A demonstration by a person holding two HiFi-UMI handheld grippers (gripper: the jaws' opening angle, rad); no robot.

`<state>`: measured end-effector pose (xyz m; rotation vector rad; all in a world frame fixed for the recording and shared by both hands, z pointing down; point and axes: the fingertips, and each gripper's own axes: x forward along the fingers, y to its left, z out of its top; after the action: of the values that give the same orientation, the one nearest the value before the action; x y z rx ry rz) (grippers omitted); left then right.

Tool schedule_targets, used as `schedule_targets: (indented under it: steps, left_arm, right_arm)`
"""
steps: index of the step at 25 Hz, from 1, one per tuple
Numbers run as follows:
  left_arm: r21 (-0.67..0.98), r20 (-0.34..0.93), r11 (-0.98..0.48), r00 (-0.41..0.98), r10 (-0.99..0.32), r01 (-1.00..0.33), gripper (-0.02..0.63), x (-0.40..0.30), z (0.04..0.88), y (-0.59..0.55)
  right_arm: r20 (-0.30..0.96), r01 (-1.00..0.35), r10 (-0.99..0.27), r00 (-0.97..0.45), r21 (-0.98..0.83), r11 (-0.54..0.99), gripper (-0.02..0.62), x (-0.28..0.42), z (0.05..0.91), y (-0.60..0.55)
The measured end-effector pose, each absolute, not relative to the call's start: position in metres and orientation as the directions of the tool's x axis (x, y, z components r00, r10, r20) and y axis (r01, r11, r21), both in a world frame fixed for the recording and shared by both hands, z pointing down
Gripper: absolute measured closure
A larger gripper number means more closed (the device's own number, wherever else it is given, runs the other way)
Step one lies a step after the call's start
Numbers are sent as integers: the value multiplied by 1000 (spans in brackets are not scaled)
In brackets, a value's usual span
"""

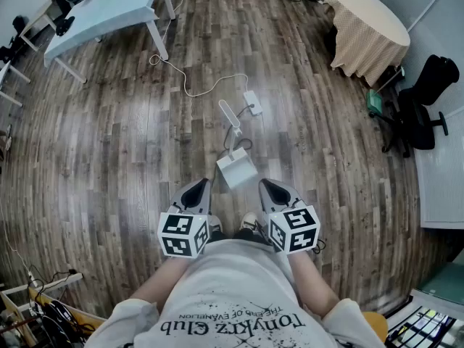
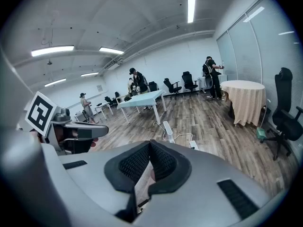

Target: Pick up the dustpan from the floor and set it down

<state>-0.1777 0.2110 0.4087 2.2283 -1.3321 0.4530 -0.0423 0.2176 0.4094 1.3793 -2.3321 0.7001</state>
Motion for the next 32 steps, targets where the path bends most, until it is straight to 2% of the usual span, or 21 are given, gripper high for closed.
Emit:
schedule_targets:
  steps: [20, 32]
  left_arm:
    - [249, 525, -407, 476, -706, -879, 583, -190, 409, 217]
    - [255, 516, -499, 553, -654, -828, 583, -219, 405, 218]
  right_arm:
    - [506, -891, -734, -454, -266, 368, 569, -50, 406, 224]
    - [500, -923, -778, -381, -252, 290, 569, -80, 403, 230]
